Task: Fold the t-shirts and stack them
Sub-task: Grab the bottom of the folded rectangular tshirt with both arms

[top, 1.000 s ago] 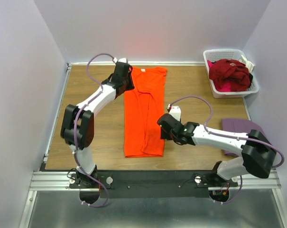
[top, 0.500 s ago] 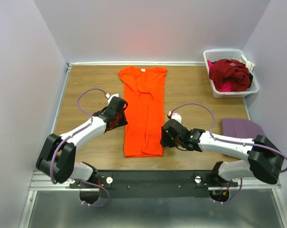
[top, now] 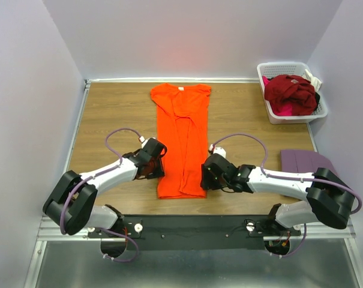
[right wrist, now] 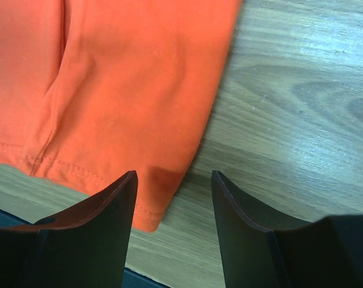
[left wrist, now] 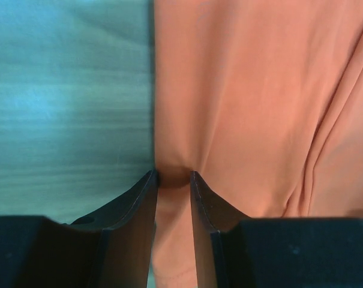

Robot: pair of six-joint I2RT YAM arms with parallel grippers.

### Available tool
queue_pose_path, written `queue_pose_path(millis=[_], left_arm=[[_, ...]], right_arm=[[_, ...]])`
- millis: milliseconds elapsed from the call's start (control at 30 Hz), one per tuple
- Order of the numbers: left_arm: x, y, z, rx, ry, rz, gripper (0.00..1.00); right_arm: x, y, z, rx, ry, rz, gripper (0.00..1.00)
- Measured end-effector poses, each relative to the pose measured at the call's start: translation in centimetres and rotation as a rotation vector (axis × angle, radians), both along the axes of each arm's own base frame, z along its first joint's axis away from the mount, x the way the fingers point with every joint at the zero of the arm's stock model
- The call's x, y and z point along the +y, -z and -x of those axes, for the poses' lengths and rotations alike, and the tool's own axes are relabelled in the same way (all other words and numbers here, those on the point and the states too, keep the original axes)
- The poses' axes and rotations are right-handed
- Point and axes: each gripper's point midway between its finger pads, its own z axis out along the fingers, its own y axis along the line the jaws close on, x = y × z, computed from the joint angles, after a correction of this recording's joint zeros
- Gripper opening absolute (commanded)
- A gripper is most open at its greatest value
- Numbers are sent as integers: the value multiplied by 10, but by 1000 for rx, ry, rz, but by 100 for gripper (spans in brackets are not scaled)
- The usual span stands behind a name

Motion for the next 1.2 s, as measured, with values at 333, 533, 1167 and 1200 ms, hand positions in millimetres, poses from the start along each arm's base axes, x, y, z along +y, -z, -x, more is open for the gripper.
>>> queue_pose_path(millis=[333, 533, 1167, 1200], left_arm=[[6, -10, 45, 64, -5, 23, 38], [6, -20, 64, 72, -19, 76, 38], [-15, 4, 95, 188, 53, 31, 41], [-16, 4, 95, 189, 54, 32, 41]], right_arm=[[-4, 7, 5, 12, -6, 8, 61], [-3, 9, 6, 18, -12, 1, 61], [15, 11, 17, 47, -90, -44, 32], [16, 11, 17, 48, -93, -48, 28]])
